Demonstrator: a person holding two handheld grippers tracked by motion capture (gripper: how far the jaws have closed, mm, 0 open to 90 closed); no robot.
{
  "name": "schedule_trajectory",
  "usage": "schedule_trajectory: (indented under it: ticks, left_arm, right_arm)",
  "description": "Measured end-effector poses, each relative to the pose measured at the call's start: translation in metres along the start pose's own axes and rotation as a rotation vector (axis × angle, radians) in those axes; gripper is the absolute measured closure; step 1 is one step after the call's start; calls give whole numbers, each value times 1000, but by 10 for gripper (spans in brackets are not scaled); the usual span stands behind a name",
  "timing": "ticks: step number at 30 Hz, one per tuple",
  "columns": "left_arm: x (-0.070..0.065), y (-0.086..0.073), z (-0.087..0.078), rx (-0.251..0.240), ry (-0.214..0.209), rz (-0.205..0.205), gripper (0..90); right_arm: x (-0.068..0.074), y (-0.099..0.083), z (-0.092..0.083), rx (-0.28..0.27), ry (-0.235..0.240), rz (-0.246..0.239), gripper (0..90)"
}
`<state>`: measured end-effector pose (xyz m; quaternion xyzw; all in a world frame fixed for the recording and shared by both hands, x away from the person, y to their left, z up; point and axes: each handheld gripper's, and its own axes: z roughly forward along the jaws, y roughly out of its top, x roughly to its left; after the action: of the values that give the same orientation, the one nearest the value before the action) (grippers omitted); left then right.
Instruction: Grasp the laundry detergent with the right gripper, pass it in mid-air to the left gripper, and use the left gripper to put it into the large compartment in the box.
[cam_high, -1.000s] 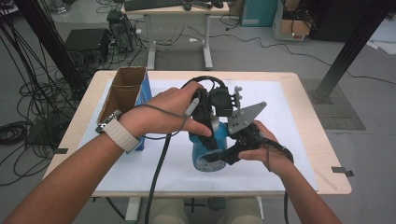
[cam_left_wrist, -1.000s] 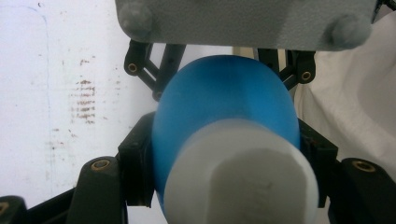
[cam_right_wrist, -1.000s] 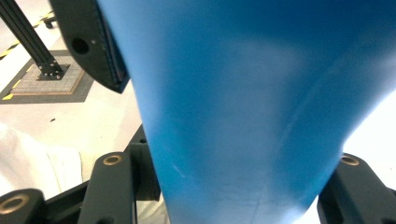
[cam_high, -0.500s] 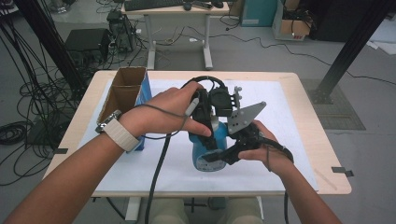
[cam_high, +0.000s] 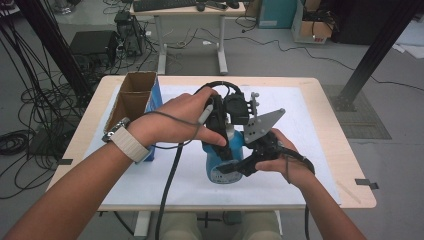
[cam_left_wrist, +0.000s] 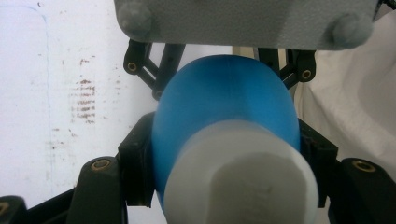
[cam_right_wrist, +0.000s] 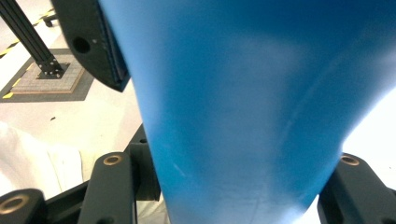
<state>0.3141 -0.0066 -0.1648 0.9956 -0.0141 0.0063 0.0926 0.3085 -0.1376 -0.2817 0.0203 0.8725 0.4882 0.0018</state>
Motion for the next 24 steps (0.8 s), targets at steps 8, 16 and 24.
schedule_trajectory:
  ticks: [8,16,24]
  left_arm:
    - [0,0,0,-2,-3,-13,375]
    - [0,0,0,-6,-3,-12,375]
    - [1,0,0,-4,-6,-13,374]
  right_arm:
    - [0,0,0,-1,-2,5,432]
    - [0,0,-1,1,-2,6,433]
    - [-1,0,0,1,0,9,432]
